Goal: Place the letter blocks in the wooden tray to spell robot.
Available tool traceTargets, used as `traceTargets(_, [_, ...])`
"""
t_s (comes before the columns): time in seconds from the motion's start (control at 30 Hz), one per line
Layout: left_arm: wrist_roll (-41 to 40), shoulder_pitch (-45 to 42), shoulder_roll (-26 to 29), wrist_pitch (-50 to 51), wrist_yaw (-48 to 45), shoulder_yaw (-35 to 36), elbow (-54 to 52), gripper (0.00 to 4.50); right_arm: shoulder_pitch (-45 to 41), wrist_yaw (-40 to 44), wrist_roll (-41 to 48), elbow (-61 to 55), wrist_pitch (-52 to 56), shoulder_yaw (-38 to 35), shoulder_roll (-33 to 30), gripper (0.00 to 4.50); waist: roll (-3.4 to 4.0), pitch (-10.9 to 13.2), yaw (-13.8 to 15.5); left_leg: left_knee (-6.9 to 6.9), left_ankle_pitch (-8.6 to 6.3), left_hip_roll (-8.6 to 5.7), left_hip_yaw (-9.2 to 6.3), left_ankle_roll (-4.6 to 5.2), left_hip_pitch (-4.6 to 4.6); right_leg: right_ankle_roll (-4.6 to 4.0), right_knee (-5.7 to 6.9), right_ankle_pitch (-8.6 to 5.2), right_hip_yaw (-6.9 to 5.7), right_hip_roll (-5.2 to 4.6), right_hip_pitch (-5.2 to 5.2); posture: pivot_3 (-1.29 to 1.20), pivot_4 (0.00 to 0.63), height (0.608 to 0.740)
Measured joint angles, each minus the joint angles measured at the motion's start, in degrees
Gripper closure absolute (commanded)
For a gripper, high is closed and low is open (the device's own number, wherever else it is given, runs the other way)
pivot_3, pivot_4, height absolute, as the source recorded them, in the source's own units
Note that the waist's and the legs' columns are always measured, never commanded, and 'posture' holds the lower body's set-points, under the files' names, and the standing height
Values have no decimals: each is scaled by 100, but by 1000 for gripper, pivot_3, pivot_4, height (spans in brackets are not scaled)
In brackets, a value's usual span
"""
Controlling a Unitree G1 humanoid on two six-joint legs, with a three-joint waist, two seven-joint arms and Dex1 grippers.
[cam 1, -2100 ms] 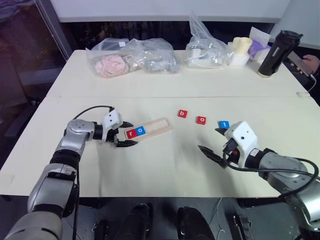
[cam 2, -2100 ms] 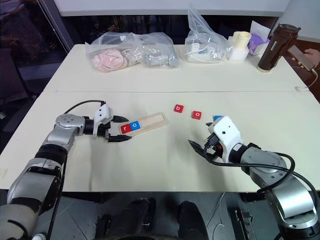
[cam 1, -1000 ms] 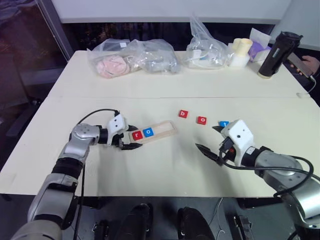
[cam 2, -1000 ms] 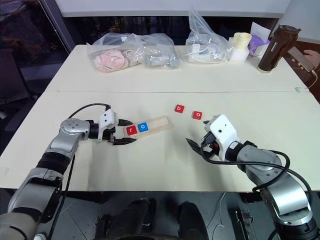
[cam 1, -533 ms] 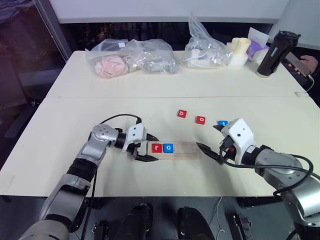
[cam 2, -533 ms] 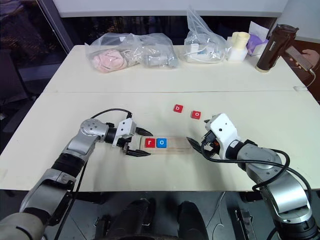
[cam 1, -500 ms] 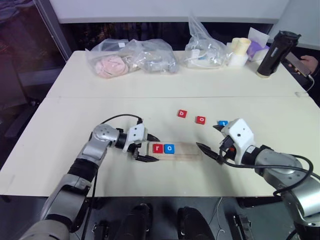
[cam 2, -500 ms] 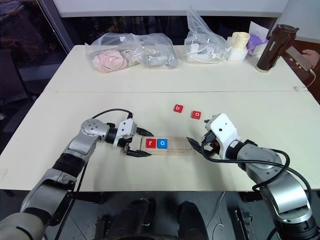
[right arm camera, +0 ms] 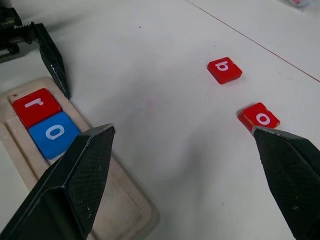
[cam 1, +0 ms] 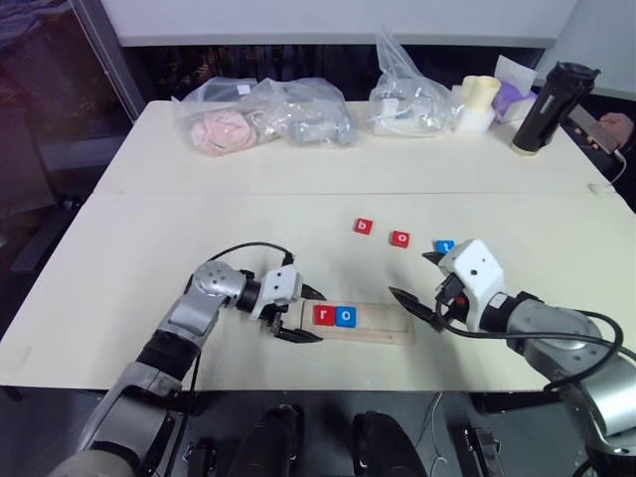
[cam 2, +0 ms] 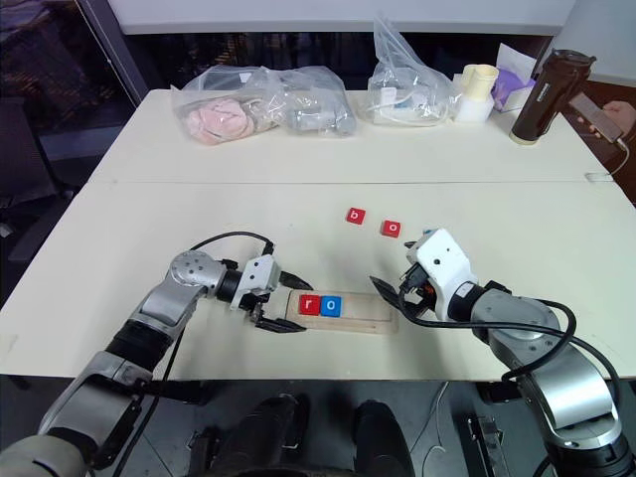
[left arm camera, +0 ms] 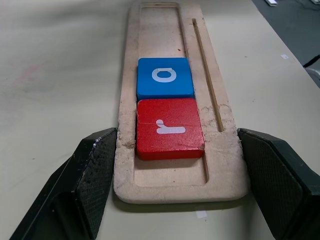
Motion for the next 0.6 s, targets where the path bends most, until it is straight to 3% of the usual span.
traceTargets(0.3, [-6,233,-1,193,334,0,-320,539,-43,50,0,0,60,0,-28,0,0,0,4,5,0,0,0,0,0,-1,0,0,0,0,3,0,150,738])
traceTargets(0.37, [-9,266,-1,217,383,0,-365,49,-72,59,0,0,67,0,-29,0,0,0,4,5,0,0,0,0,0,-1,0,0,0,0,3,0,150,738])
traceTargets(0.6, [-35,421,7,344,527,-2,-590,23,-103,72,-1,1,75,0,-28,0,1,0,0,7,0,0,0,0,1,-3,0,-1,0,0,4,0,150,738])
